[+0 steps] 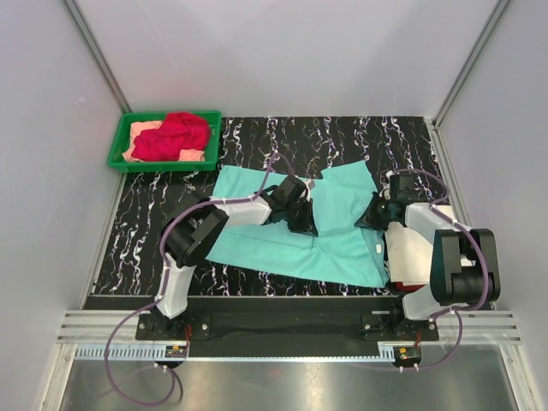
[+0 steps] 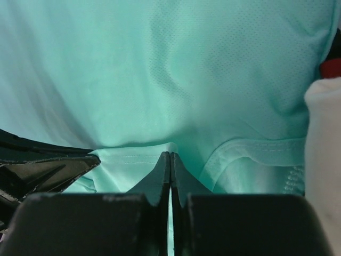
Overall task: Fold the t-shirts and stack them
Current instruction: Fold the tshirt
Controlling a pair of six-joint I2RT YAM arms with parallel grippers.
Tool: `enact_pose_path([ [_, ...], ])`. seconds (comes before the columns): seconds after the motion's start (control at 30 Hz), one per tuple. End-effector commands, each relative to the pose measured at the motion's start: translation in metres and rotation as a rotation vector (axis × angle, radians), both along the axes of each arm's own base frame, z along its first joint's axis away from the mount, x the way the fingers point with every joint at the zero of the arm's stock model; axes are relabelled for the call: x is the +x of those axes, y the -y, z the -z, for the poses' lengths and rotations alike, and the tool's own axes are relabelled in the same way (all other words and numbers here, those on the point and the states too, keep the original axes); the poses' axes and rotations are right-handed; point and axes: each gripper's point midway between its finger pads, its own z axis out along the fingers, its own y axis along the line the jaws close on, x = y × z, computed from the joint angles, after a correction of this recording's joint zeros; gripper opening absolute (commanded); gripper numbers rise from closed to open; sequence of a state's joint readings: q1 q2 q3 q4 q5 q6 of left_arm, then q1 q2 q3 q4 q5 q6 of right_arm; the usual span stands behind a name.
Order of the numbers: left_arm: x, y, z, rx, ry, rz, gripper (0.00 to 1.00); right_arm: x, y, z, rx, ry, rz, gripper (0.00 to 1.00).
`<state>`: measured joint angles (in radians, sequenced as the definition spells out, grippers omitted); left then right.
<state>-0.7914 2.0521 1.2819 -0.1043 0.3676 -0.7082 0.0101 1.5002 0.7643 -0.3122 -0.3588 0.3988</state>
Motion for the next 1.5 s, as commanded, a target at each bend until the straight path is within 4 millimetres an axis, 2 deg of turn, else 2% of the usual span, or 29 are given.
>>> enact_pose_path([
  [0.0,0.006,0.005,-0.009,-0.005,0.037,0.001,0.00,0.012,0.004,0.003,-0.014,0.015,0.016,0.01],
  [0.03,0.008,0.004,-0.009,0.010,0.041,-0.004,0.03,0.016,0.006,0.003,-0.025,0.012,0.025,0.01],
  [0.07,0.009,0.002,-0.008,0.029,0.047,-0.006,0.08,0.010,0.009,0.007,-0.038,-0.037,0.043,0.05],
  [0.1,0.008,0.000,-0.008,0.055,0.054,0.004,0.24,0.007,0.021,0.019,-0.105,-0.097,0.088,0.10],
  [0.13,0.010,-0.001,-0.013,0.063,0.069,0.004,0.30,0.001,0.028,0.016,-0.140,-0.174,0.120,0.11],
  [0.2,0.008,-0.007,-0.020,0.102,0.091,0.040,0.43,-0.006,0.041,0.017,-0.212,-0.250,0.167,0.25],
  [0.23,0.015,-0.008,-0.036,0.109,0.142,0.035,0.46,-0.003,0.045,0.009,-0.230,-0.261,0.190,0.30],
  [0.27,0.015,-0.012,-0.046,0.123,0.169,0.040,0.50,-0.017,0.049,0.006,-0.255,-0.323,0.199,0.33],
  [0.3,0.018,-0.023,-0.051,0.169,0.208,0.049,0.56,-0.018,0.057,-0.003,-0.296,-0.312,0.221,0.42],
  [0.33,0.019,-0.028,-0.076,0.159,0.264,0.054,0.59,-0.020,0.058,-0.012,-0.299,-0.309,0.226,0.46],
  [0.37,0.019,-0.033,-0.086,0.172,0.293,0.060,0.61,-0.021,0.058,-0.019,-0.297,-0.293,0.227,0.51],
  [0.4,0.019,-0.047,-0.088,0.226,0.320,0.076,0.63,-0.019,0.057,-0.031,-0.290,-0.257,0.235,0.56],
  [0.47,0.013,-0.063,-0.105,0.243,0.347,0.087,0.64,-0.016,0.054,-0.045,-0.268,-0.233,0.234,0.58],
  [0.5,0.014,-0.079,-0.105,0.277,0.345,0.074,0.62,-0.015,0.042,-0.052,-0.251,-0.216,0.199,0.58],
  [0.53,0.012,-0.090,-0.104,0.286,0.333,0.065,0.59,-0.012,0.033,-0.059,-0.238,-0.201,0.178,0.58],
  [0.57,0.001,-0.106,-0.088,0.308,0.287,0.068,0.53,-0.014,0.020,-0.061,-0.227,-0.199,0.139,0.58],
  [0.6,0.003,-0.121,-0.094,0.280,0.274,0.032,0.52,-0.018,-0.005,-0.061,-0.207,-0.200,0.064,0.58],
  [0.63,0.001,-0.131,-0.089,0.275,0.252,0.016,0.52,-0.019,-0.023,-0.062,-0.193,-0.197,0.026,0.58],
  [0.67,-0.002,-0.153,-0.071,0.289,0.210,-0.011,0.54,-0.022,-0.040,-0.061,-0.170,-0.201,-0.015,0.59],
  [0.7,-0.003,-0.161,-0.071,0.274,0.209,-0.020,0.56,-0.024,-0.053,-0.053,-0.169,-0.225,-0.040,0.62],
  [0.73,-0.003,-0.166,-0.067,0.266,0.197,-0.022,0.59,-0.028,-0.077,-0.050,-0.156,-0.215,-0.080,0.69],
  [0.83,0.009,-0.191,-0.049,0.315,0.190,-0.052,0.62,-0.030,-0.109,-0.037,-0.163,-0.245,-0.128,0.72],
  [1.0,0.044,-0.224,-0.027,0.349,0.162,-0.181,0.63,-0.030,-0.125,-0.013,-0.232,-0.295,-0.167,0.77],
  [1.03,0.046,-0.230,-0.014,0.367,0.124,-0.197,0.63,-0.029,-0.127,-0.010,-0.238,-0.295,-0.174,0.77],
  [1.1,0.051,-0.247,-0.004,0.384,0.054,-0.277,0.63,-0.030,-0.129,0.002,-0.268,-0.312,-0.189,0.77],
  [1.27,0.033,-0.290,0.024,0.457,-0.125,-0.449,0.66,-0.031,-0.135,0.021,-0.328,-0.323,-0.260,0.78],
  [1.3,0.028,-0.288,0.026,0.432,-0.153,-0.452,0.66,-0.032,-0.137,0.021,-0.330,-0.323,-0.266,0.78],
  [1.37,0.016,-0.293,0.027,0.440,-0.201,-0.491,0.66,-0.034,-0.141,0.021,-0.323,-0.326,-0.279,0.77],
  [1.47,0.013,-0.294,0.009,0.411,-0.157,-0.520,0.66,-0.035,-0.149,0.014,-0.289,-0.305,-0.294,0.78],
])
